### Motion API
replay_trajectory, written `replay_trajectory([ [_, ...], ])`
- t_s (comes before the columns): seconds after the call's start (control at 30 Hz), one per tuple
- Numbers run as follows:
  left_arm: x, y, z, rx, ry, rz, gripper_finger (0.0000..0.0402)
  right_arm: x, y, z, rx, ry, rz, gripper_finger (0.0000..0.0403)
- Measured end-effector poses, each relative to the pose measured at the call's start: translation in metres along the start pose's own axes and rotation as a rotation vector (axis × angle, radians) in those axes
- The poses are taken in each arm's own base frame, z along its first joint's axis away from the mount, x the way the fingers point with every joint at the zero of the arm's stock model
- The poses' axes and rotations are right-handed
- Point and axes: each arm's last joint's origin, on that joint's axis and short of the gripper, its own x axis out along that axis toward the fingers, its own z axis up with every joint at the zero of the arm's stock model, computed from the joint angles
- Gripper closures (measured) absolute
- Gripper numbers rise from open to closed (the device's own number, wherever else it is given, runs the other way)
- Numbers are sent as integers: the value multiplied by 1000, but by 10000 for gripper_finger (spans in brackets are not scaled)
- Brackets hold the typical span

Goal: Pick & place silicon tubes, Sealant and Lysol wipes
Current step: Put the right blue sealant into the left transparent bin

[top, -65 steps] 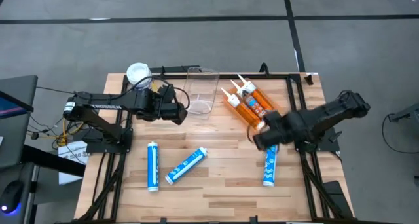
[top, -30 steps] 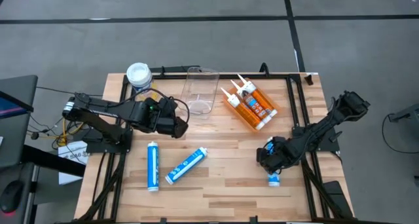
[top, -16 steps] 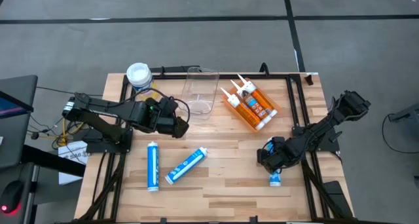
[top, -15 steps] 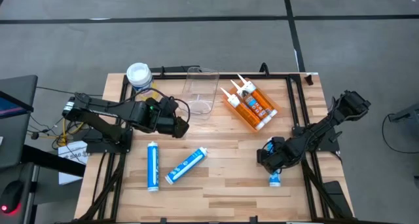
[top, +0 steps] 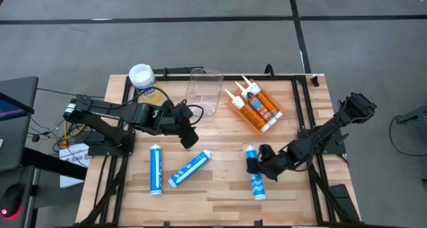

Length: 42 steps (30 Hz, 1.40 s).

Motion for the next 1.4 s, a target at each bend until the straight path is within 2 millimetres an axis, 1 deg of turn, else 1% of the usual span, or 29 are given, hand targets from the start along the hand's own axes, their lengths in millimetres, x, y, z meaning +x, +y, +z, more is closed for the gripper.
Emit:
replay_trajectory([
  [0.07,0,-2,1,36,4,-29,134,-1,10,5,-46,-41,62,201],
  [0.13,1,-2,3,61,0,-49,139,-4,26,11,-87,-81,143,201],
  [0.23,4,1,9,69,-12,-73,146,-8,47,26,-162,-138,230,201],
  [0.4,17,19,31,-3,-31,-141,160,-16,80,56,-290,-250,351,201],
  [0.57,29,41,56,-83,-63,-272,176,-21,94,90,-355,-346,379,201],
  [0.67,34,55,66,-127,-71,-338,184,-22,96,108,-354,-383,373,201],
  [0.77,42,66,71,-155,-83,-390,188,-23,97,123,-359,-391,382,201],
  [0.93,69,88,65,-225,-37,-440,189,-28,101,144,-351,-403,440,201],
  [1.0,79,97,59,-283,-18,-410,189,-30,103,151,-345,-418,459,201],
  [1.07,89,105,51,-327,6,-342,189,-31,102,156,-344,-425,459,201],
  [1.13,95,110,46,-355,6,-269,189,-32,101,162,-335,-430,449,201],
  [1.2,97,113,45,-372,2,-231,189,-31,100,166,-326,-441,448,201],
  [1.4,96,111,54,-318,-85,-271,189,-32,98,178,-303,-457,437,201],
])
